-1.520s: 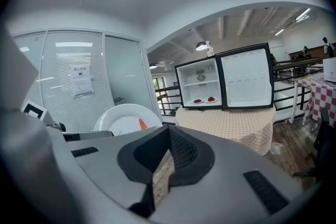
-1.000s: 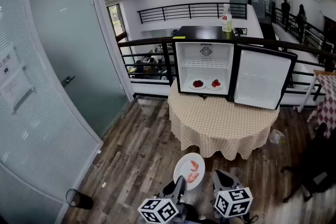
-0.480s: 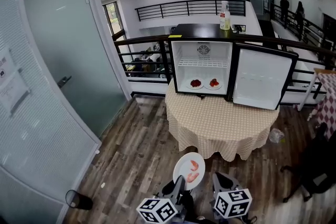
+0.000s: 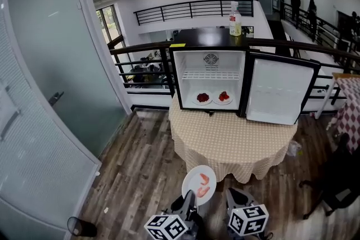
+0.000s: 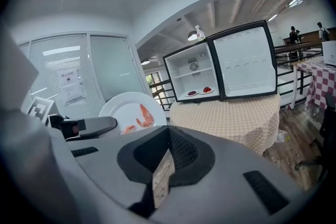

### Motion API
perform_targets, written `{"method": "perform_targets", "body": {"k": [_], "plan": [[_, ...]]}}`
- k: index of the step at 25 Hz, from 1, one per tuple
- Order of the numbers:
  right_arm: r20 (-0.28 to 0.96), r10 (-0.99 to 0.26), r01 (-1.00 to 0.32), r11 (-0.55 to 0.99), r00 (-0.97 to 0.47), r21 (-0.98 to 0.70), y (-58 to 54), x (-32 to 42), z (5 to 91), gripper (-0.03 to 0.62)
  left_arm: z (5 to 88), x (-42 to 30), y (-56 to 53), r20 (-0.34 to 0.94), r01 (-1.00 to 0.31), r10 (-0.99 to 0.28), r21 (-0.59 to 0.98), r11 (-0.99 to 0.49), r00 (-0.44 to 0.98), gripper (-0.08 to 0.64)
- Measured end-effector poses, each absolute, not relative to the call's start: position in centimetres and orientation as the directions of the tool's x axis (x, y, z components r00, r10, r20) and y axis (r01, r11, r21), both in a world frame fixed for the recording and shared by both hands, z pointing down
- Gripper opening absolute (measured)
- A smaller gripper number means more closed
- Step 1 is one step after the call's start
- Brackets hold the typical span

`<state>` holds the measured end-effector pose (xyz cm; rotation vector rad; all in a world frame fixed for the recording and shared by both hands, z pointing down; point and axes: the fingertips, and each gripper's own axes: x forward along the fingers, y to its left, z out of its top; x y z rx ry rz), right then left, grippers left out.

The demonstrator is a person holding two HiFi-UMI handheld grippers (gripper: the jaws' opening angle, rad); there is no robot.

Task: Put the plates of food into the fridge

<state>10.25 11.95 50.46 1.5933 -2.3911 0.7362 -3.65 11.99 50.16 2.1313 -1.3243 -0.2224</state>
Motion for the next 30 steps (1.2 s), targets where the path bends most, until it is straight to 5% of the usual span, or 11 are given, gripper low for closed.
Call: {"method": "perform_targets", "body": {"k": [30], "plan": [[0.475, -0.838, -0.950, 0.147, -0.268, -0.277, -14.8, 2.7, 51.1, 0.015, 49.0, -10.2, -18.3, 0.131, -0.635, -0.758, 0.647, -0.423, 0.639, 0.028]]}}
